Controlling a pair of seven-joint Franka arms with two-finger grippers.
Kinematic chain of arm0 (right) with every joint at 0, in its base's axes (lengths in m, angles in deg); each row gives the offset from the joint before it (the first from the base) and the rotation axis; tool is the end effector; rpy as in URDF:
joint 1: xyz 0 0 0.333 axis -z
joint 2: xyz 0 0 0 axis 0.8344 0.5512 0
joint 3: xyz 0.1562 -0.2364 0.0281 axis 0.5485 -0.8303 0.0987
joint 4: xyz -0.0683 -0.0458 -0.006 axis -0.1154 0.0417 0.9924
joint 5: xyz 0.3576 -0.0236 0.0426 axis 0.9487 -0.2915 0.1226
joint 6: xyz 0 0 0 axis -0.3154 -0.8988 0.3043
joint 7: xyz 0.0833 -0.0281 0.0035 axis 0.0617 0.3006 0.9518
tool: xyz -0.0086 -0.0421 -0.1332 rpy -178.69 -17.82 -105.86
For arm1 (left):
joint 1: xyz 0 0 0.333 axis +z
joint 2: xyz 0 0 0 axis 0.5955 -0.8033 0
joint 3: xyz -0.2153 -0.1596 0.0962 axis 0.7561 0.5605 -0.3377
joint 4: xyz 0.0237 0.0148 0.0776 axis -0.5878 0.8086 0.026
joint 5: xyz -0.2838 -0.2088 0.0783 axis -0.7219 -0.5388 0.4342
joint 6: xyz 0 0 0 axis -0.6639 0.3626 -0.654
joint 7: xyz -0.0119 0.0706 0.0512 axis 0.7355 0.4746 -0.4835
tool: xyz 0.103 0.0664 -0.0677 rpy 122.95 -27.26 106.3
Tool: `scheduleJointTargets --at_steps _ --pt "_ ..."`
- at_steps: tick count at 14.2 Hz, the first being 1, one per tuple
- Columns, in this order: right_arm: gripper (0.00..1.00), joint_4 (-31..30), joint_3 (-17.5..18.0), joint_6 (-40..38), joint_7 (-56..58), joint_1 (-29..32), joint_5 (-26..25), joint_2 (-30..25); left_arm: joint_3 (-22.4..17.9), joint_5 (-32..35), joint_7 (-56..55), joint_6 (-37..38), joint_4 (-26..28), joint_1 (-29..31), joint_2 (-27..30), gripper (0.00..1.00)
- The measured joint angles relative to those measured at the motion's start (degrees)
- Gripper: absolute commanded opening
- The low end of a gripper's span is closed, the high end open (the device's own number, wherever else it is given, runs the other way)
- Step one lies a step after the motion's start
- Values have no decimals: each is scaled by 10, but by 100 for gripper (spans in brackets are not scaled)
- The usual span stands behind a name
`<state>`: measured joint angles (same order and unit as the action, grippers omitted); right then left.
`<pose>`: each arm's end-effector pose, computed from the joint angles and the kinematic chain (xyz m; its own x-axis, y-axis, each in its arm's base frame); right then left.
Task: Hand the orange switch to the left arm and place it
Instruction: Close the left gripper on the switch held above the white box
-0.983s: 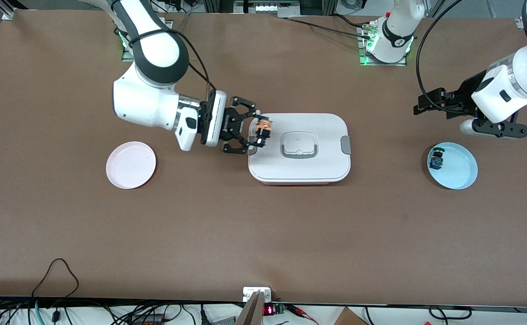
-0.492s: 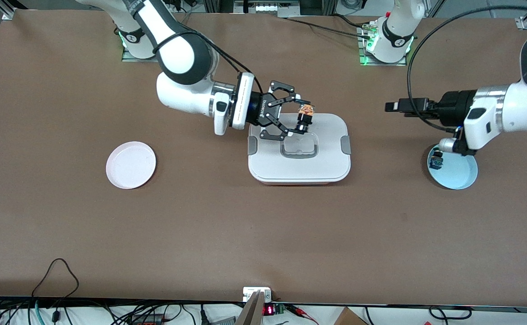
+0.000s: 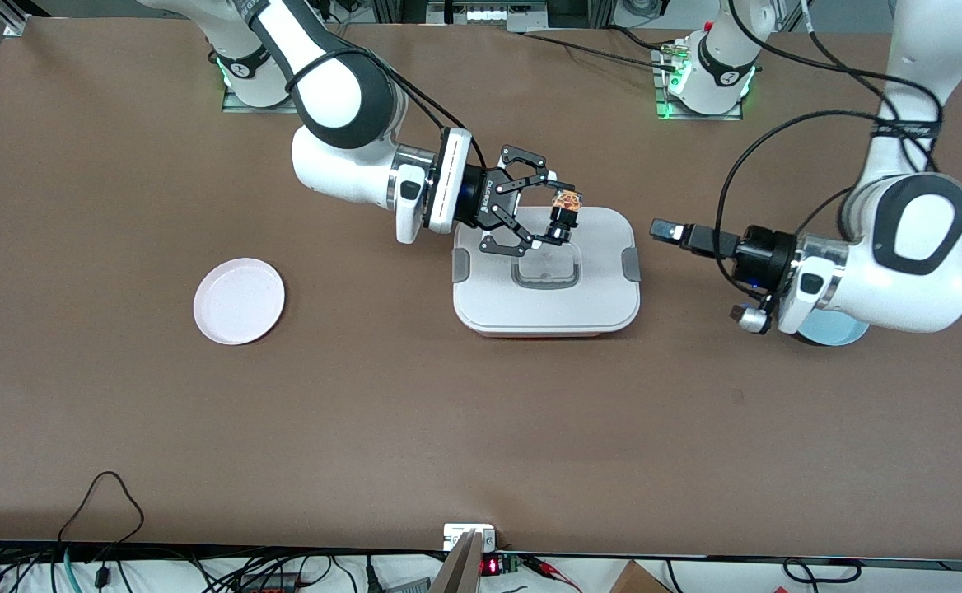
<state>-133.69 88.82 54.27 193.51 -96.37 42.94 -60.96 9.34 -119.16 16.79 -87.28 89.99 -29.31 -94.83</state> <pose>0.4919 0.4805 0.4045 0.3633 0.0183 0.9315 0.9123 -0.2099 -0.3517 0.5651 -0.1650 0.3877 0.8756 -0.2349 -0.4221 0.3627 -0.2576 0.8956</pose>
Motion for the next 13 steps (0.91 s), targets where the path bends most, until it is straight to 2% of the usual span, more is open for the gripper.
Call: scheduleJointTargets --at_steps 6,9,11,13 --pt "0 0 0 0 0 0 0 0 77 -35 3 -99 10 -9 1 100" --pt "0 0 0 0 0 0 0 0 89 -37 3 -99 23 -10 1 100" --pt "0 0 0 0 0 0 0 0 92 -66 3 -99 39 -10 3 99" --pt "0 0 0 0 0 0 0 0 96 -95 4 -99 55 -10 4 90"
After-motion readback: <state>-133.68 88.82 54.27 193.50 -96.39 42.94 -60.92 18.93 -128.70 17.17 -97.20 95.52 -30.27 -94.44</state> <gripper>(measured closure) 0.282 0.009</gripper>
